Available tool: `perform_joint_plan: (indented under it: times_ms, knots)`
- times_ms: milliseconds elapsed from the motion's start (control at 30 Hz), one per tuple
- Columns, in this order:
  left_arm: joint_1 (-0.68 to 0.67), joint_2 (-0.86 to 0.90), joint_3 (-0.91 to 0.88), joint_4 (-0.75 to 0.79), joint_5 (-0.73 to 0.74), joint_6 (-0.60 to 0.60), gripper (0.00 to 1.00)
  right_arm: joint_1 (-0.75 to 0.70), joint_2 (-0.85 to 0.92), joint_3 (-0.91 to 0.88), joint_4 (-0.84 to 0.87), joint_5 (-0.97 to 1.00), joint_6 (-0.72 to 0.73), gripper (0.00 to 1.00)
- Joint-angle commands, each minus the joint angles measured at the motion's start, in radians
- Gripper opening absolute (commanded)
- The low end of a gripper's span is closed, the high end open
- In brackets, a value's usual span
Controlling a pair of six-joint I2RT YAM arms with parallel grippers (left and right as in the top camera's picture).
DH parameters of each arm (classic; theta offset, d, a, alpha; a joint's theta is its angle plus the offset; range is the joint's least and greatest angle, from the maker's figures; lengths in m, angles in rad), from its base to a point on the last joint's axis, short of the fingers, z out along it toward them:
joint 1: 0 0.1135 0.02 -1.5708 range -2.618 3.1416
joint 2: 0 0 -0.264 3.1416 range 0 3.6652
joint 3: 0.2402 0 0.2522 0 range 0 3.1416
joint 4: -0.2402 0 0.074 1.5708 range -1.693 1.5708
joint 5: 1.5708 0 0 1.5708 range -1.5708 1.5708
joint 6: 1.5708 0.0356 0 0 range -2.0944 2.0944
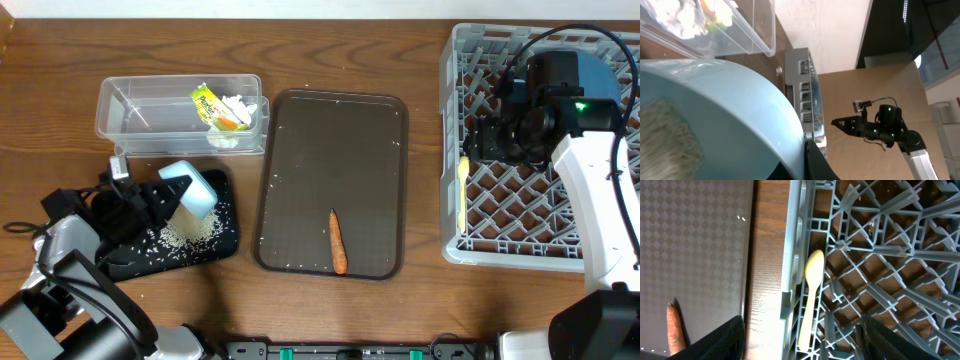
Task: Sort waste into correct bins and load items into the dishwasher rack
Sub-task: 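Tip the bowl with the left gripper to pour rice onto the black tray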
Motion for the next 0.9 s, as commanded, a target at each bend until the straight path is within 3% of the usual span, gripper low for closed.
perform_joint_plan:
  times_ms: [0, 233, 400, 567, 633, 667, 733, 800, 867]
  knots:
    - [0.023, -0.013, -0.002, 0.000, 0.048, 0.035, 0.06, -0.003, 0.000, 0.006, -0.001, -0.007, 0.000, 0.71]
    - [0.031, -0.013, -0.002, 0.000, 0.048, 0.130, 0.06, -0.003, 0.000, 0.006, -0.001, -0.007, 0.000, 0.71]
    - [0.031, -0.013, -0.002, 0.020, 0.033, 0.132, 0.06, -0.003, 0.000, 0.006, -0.001, -0.007, 0.000, 0.71]
    - [0.031, -0.013, -0.002, 0.076, -0.177, -0.155, 0.06, -0.003, 0.000, 0.006, 0.002, -0.007, 0.000, 0.70]
    - [0.031, -0.013, -0.002, 0.079, -0.065, -0.114, 0.06, -0.003, 0.000, 0.006, 0.002, -0.007, 0.000, 0.70]
    - [0.030, -0.013, -0.002, 0.078, 0.050, -0.027, 0.06, -0.003, 0.000, 0.006, 0.002, -0.007, 0.000, 0.70]
    - [0.026, -0.016, 0.002, 0.072, 0.045, -0.004, 0.06, -0.003, 0.000, 0.006, 0.002, -0.007, 0.000, 0.70]
    - [0.026, -0.015, 0.002, 0.097, 0.000, -0.028, 0.06, -0.002, 0.000, 0.006, 0.002, -0.007, 0.000, 0.70]
    - [0.029, -0.015, 0.002, 0.112, -0.075, -0.171, 0.06, -0.003, 0.000, 0.006, 0.002, -0.007, 0.000, 0.70]
